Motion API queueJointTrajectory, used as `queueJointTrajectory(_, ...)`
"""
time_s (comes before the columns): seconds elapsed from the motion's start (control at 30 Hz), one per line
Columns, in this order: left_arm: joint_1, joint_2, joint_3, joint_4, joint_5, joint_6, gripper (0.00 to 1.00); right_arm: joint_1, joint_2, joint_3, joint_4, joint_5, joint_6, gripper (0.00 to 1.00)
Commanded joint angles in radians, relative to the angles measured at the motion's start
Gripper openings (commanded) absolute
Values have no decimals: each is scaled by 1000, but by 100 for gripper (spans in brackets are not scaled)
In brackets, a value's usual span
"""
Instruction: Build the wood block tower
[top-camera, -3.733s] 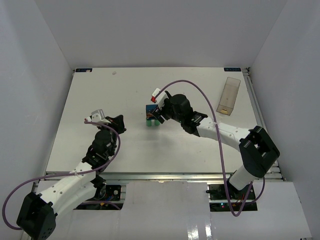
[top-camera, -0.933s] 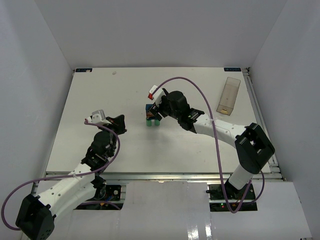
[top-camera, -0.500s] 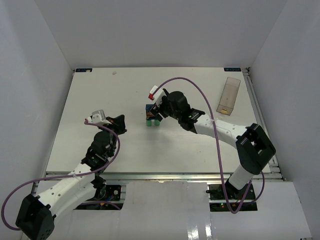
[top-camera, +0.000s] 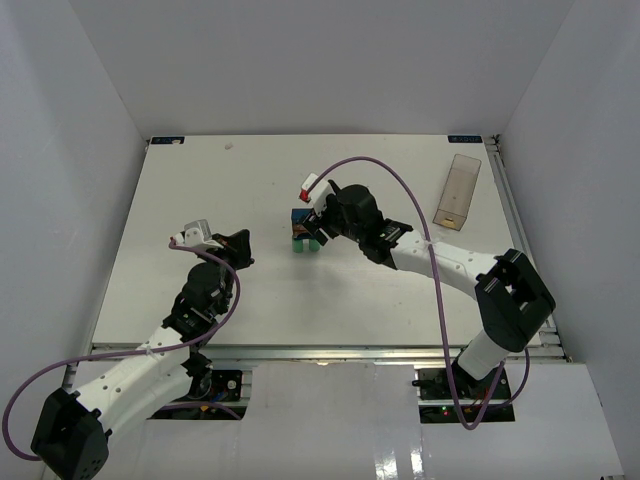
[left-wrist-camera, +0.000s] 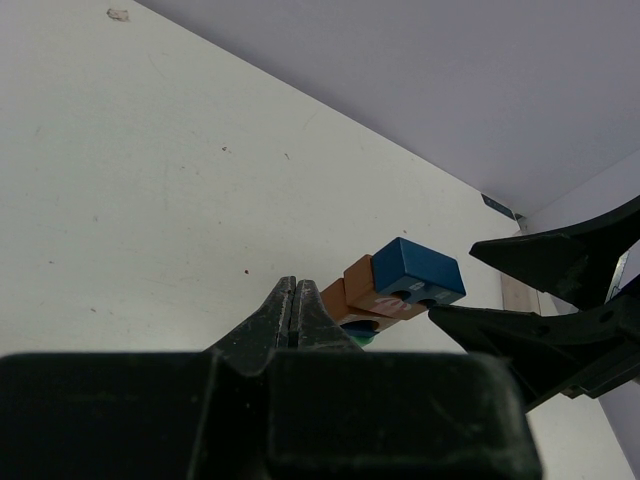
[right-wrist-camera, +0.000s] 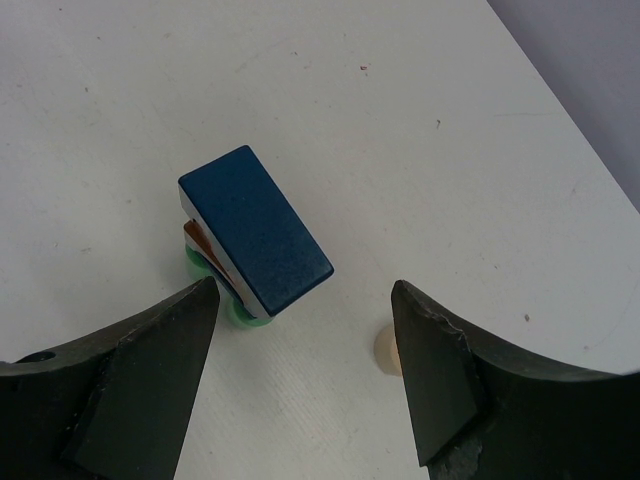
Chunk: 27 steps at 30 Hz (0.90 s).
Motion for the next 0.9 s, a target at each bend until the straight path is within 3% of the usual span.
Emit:
queueJointTrajectory(0.0, -5, -13, -1, 17, 9, 9, 0, -10, -31, -2, 21, 21, 12, 76)
queueJointTrajectory(0.87, -6, -8, -1, 19, 12, 13, 0, -34, -54, -4, 27, 21, 18, 75)
